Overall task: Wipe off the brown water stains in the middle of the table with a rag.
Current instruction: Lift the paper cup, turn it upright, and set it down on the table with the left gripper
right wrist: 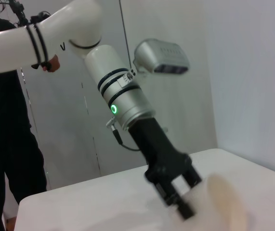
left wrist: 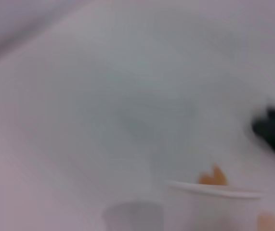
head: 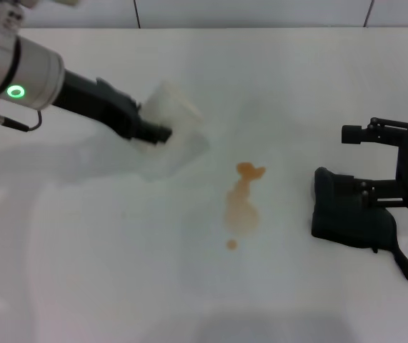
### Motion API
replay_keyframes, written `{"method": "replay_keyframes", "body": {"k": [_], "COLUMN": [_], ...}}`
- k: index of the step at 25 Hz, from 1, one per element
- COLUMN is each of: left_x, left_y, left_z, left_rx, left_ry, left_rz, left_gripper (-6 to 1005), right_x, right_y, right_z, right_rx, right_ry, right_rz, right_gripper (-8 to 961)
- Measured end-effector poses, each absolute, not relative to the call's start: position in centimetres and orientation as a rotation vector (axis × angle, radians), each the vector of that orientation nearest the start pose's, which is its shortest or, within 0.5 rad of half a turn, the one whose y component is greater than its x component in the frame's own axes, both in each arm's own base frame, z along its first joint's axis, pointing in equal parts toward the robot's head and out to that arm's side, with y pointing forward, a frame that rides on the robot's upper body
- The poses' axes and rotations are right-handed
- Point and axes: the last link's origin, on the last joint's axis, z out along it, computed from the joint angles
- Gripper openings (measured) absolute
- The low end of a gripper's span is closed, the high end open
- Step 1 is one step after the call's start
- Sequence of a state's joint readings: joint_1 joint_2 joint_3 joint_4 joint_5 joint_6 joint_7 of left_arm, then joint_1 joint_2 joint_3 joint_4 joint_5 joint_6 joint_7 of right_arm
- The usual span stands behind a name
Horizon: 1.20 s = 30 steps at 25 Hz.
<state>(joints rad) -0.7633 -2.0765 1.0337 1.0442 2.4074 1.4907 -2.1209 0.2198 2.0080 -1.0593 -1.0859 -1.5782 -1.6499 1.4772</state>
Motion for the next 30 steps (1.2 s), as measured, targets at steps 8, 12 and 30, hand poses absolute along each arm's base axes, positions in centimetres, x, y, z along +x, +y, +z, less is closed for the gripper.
{"method": "replay_keyframes", "body": {"k": [8, 12, 30], "left_x": [-19.9, -20.9, -25.3], "left_y": [39.5, 39.1, 37.0], "left_z": [1.3, 1.2, -1.9], "left_rx": [-2.642, -2.604, -2.505], "left_ry": [-0.674, -0.633, -0.386], "left_rz": [-0.224, -0.350, -0.568], "left_gripper": [562, 552, 542], "right_x": [24.3, 24.4, 24.8], "right_y": [28.8, 28.9, 29.6], "right_z": [5.3, 5.2, 4.7], "right_rx": [-2.730, -2.720, -2.689], "right_ry": [0.372, 0.373, 0.367], "right_rz": [0.816, 0.809, 0.766], "right_gripper": [825, 825, 825]}}
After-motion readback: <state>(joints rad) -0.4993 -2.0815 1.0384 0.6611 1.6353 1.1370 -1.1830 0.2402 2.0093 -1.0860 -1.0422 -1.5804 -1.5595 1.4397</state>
